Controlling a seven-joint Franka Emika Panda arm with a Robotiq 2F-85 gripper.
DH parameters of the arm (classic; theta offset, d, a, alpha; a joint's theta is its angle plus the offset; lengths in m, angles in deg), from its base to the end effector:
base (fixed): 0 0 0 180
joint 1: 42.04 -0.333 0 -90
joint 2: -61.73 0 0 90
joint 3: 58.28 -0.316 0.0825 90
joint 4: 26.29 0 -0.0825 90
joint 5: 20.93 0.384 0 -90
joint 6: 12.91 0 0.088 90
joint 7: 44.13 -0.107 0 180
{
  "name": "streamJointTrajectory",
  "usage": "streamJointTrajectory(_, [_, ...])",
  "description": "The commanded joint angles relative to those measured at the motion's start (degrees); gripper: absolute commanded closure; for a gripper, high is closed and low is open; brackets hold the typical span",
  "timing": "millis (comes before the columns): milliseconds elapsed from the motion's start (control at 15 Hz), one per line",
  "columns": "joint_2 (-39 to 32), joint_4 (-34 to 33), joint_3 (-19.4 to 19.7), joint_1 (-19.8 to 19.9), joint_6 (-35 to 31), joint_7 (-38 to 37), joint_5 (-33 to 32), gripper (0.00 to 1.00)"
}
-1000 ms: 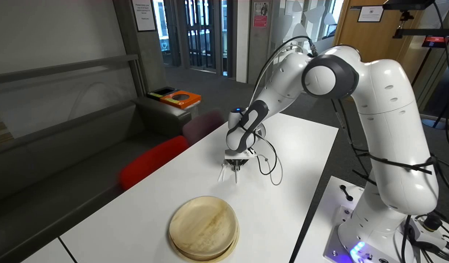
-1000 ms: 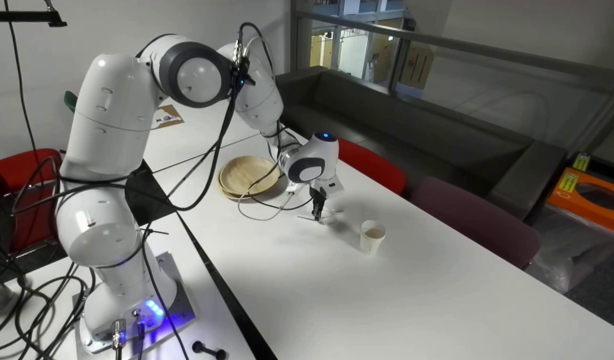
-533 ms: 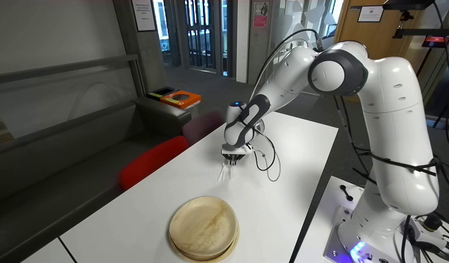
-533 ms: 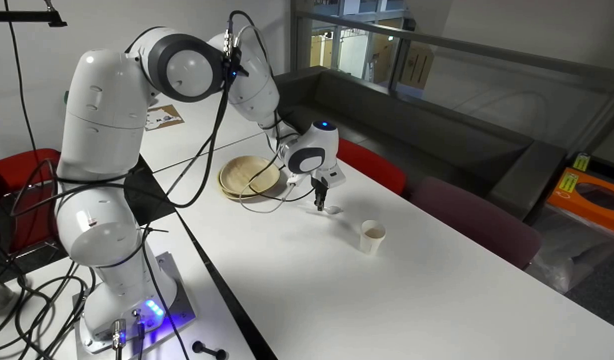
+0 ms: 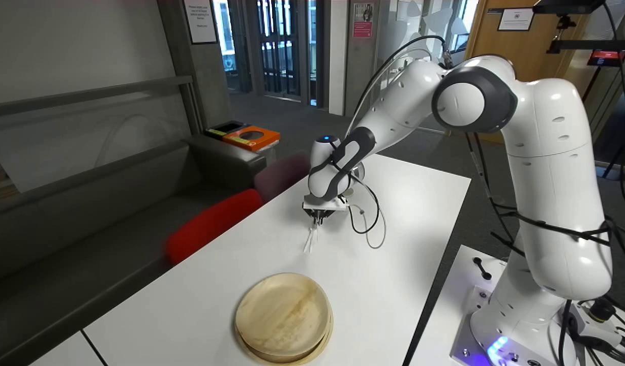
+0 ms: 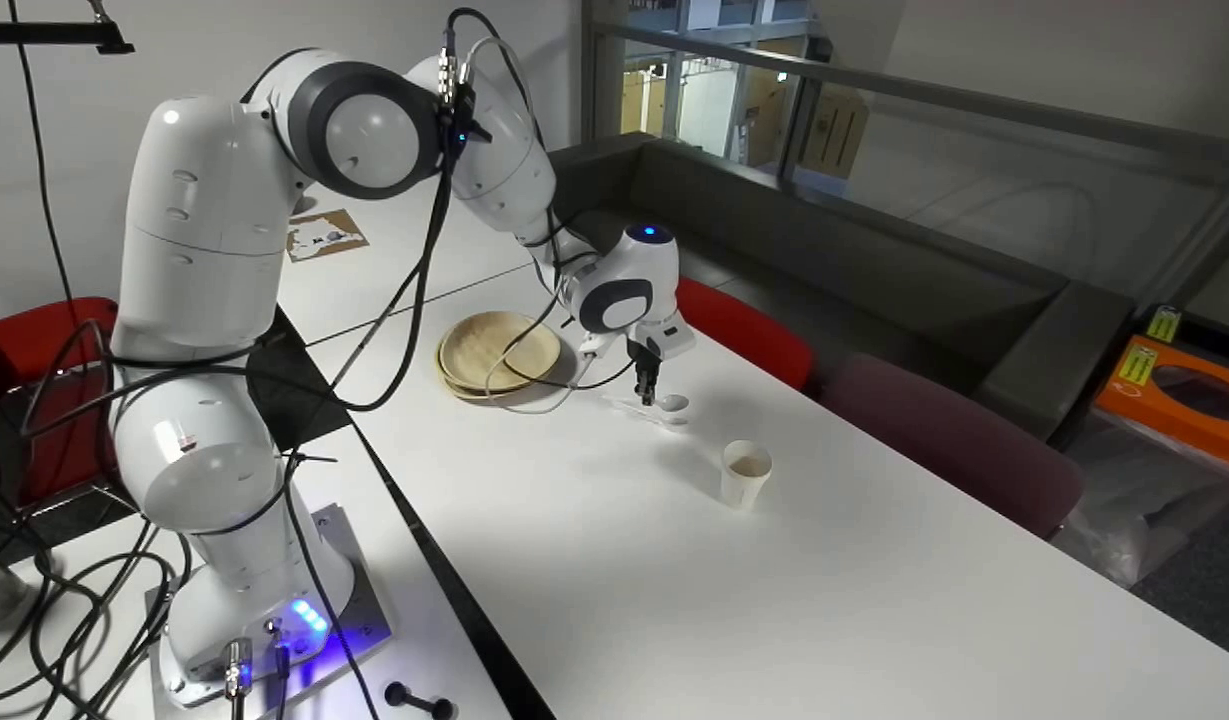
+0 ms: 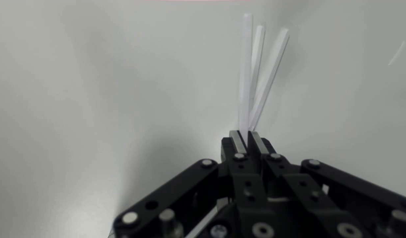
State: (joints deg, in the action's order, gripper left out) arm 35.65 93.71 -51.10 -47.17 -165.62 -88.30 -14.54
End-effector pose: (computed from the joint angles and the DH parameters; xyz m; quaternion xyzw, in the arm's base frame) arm 0.5954 -0.0236 0.2139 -0.9016 0.4282 -0.0560 0.0231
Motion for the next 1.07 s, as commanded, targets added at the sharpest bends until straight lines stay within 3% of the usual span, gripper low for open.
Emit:
streamJointTrajectory(0, [0.3, -1.3, 0.6, -0.2, 2.1, -0.5, 0.0, 0.95])
streamJointTrajectory(1000, [-3.9, -4.7, 1.1, -0.4, 3.0, -1.0, 0.0, 0.96])
